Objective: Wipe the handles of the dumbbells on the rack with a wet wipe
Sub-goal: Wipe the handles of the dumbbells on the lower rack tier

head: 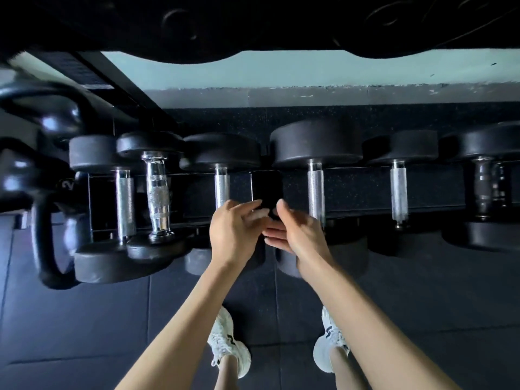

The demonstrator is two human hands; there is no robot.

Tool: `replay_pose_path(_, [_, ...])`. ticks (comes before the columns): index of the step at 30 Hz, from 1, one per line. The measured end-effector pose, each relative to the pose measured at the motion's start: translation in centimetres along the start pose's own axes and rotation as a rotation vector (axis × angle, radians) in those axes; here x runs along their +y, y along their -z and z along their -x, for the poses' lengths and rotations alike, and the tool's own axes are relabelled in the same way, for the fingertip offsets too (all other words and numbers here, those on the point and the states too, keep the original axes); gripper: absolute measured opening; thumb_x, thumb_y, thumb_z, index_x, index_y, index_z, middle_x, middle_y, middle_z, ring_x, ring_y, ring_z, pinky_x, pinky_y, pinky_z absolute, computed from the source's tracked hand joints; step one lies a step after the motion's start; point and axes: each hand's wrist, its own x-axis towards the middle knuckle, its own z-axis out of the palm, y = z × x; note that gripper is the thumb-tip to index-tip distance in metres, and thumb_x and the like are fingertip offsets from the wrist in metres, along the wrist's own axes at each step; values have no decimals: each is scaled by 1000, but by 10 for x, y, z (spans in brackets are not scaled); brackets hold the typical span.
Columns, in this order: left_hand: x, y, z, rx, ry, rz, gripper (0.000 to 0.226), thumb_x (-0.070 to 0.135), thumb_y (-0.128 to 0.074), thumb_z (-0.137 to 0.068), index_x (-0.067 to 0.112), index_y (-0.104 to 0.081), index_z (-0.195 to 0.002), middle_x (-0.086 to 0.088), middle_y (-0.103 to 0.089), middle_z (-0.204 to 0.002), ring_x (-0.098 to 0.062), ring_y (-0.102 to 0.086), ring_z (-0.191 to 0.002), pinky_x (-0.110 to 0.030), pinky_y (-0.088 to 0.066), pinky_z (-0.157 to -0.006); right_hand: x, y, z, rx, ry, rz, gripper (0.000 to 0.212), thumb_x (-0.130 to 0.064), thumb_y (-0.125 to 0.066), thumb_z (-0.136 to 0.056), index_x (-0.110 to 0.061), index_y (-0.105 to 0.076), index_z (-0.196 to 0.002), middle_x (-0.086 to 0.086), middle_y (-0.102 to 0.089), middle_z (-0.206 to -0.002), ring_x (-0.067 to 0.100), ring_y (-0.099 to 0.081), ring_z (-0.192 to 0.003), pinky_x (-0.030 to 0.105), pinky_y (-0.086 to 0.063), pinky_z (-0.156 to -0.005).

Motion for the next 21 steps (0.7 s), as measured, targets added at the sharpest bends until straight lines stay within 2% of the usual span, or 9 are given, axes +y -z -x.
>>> replay_pose_path(2, [-6,13,3,-24,-46,-88,40,27,-77,-76,19,-69,-114,1,-68,-97,-19,-62,-93,-23,-40,-73,-4,-23,7,-97,-106,-79,19,-27,-61,-91,-9,-68,-87,12,-72,-81,20,-70,-76,30,-59,-67])
replay_pose_path(4, [-15,26,3,-67,-36,-67,44,24,-77,-74,20,-67,-116,3,-71,-101,-17,-64,-94,-22,-44,-76,-6,-40,10,-71,-68,-89,8,-10,-61,-90,-7,-67,-94,11,-72,-79,19,-68,-78,25,-57,-63])
replay_pose_path(7, [-29,52,0,-143,2,25,48,19,-79,-71,21,-66,-117,7,-71,-104,-9,-65,-96,-14,-44,-79,-4,-59,10,60,-34,-91,24,6,-63,-83,-11,-66,-98,10,-69,-88,20,-65,-80,26,-56,-69])
replay_pose_path(9, [-37,71,-2,-107,-29,34,40,16,-78,-71,18,-69,-111,6,-71,-102,-7,-65,-93,-19,-48,-82,-5,-69,9,145,8,-54,27,7,-65,-81,-15,-66,-97,10,-69,-95,19,-64,-84,31,-55,-79])
replay_pose_path(12, [-54,104,-7,88,-12,44,18,14,-71,-80,15,-73,-99,3,-72,-94,-5,-65,-78,-9,-44,-69,-11,-86,13,186,56,-90,19,4,-68,-80,-12,-68,-91,5,-68,-86,17,-62,-80,31,-52,-79])
replay_pose_path(14, [-66,123,-11,191,33,28,12,16,-67,-85,16,-74,-95,1,-73,-92,-8,-65,-78,-7,-40,-64,-15,-95,21,205,101,-55,21,3,-68,-80,-18,-68,-79,-1,-66,-80,13,-60,-77,30,-51,-78])
replay_pose_path(16, [-74,137,-16,245,96,58,15,16,-65,-87,12,-72,-99,-4,-72,-95,-15,-66,-85,-13,-39,-65,-17,-104,28,224,144,-23,27,3,-67,-81,-22,-67,-73,-5,-65,-78,9,-59,-75,30,-51,-79])
replay_pose_path(18, [-76,144,-26,237,170,77,23,20,-63,-88,7,-68,-107,-7,-70,-103,-20,-65,-96,-20,-38,-72,-18,-114,36,205,162,-14,26,3,-65,-82,-22,-65,-73,-6,-63,-77,8,-58,-73,27,-50,-74])
replay_pose_path(21, [-79,142,-47,71,273,127,43,30,-62,-89,9,-57,-125,-5,-66,-114,-22,-62,-105,-25,-43,-82,-15,-122,43,204,159,-45,24,3,-66,-81,-20,-65,-75,-4,-64,-76,10,-59,-72,23,-49,-67])
